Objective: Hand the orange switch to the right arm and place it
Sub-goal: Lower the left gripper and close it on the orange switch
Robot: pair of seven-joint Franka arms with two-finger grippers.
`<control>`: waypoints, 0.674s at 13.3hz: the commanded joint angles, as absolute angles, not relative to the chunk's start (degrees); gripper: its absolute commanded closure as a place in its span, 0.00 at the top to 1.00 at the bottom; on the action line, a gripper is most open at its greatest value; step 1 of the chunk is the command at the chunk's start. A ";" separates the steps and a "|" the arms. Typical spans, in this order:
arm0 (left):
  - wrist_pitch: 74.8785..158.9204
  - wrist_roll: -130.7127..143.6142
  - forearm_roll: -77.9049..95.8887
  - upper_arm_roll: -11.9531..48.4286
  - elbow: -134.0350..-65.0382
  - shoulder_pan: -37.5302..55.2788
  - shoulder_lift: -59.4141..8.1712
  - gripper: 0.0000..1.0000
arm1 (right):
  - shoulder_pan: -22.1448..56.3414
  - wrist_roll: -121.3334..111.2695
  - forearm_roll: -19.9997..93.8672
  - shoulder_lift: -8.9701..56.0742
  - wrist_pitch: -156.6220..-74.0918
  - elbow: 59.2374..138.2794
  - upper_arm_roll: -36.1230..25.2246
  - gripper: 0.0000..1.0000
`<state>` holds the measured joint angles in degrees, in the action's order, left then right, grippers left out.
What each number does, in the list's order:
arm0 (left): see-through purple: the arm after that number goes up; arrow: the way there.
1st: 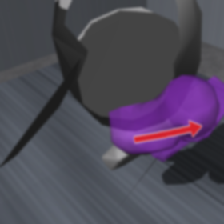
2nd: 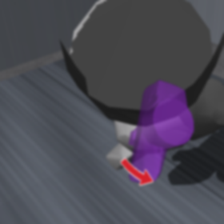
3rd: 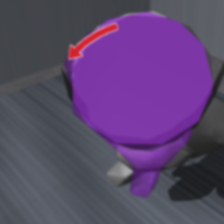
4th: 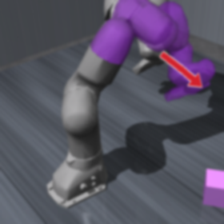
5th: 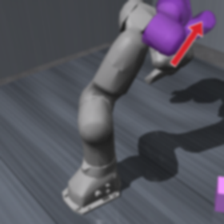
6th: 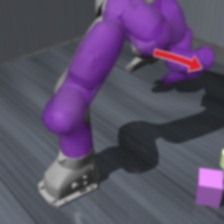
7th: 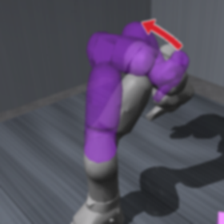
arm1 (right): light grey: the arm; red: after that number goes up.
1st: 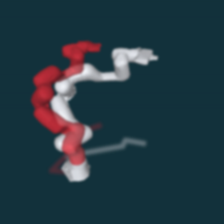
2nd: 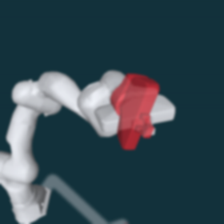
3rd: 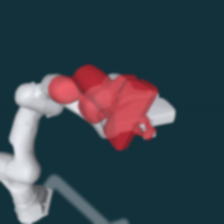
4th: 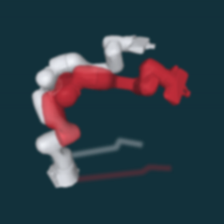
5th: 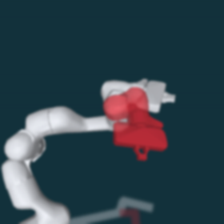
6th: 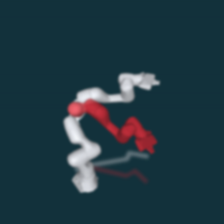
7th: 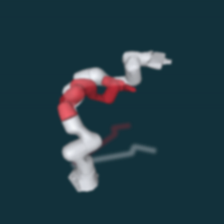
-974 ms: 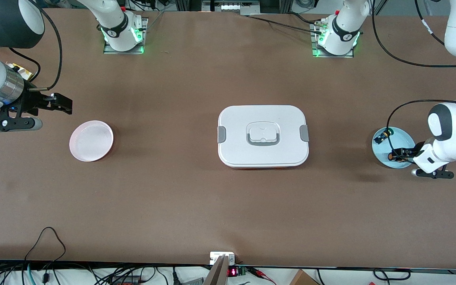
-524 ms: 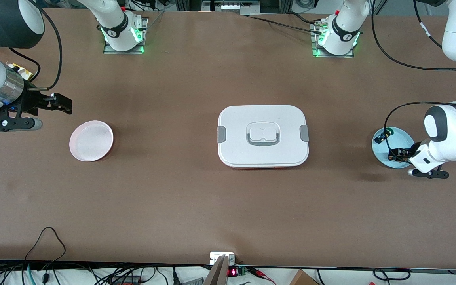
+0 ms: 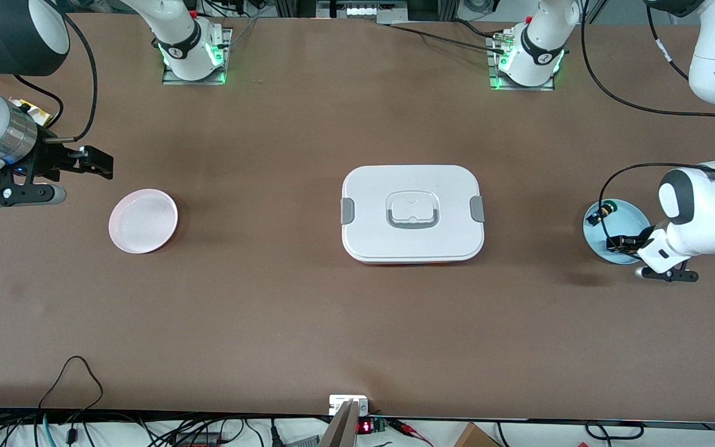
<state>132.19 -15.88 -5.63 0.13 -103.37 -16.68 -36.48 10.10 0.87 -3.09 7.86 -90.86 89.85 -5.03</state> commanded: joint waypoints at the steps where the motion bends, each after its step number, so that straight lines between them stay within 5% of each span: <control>1: 132.36 -17.40 -4.57 0.88 -104.58 -17.58 -36.12 0.86 | 10.02 1.32 -3.16 7.73 -89.91 89.30 -5.01 1.00; 4: 132.28 -17.40 -4.57 0.79 -104.85 -17.40 -36.21 0.76 | 10.02 1.32 -3.08 7.73 -89.74 89.30 -5.01 1.00; 5: 132.19 -17.40 -4.57 1.05 -104.77 -17.40 -36.12 0.64 | 10.02 1.32 -3.08 7.73 -89.74 89.30 -5.01 1.00; 6: 132.10 -17.32 -4.57 1.14 -104.77 -17.40 -35.95 0.41 | 10.02 1.32 -3.08 7.73 -89.74 89.30 -5.01 1.00; 9: 129.48 -17.40 -4.57 1.32 -103.98 -17.23 -34.29 0.13 | 10.11 1.32 -3.08 7.73 -89.74 89.30 -5.01 1.00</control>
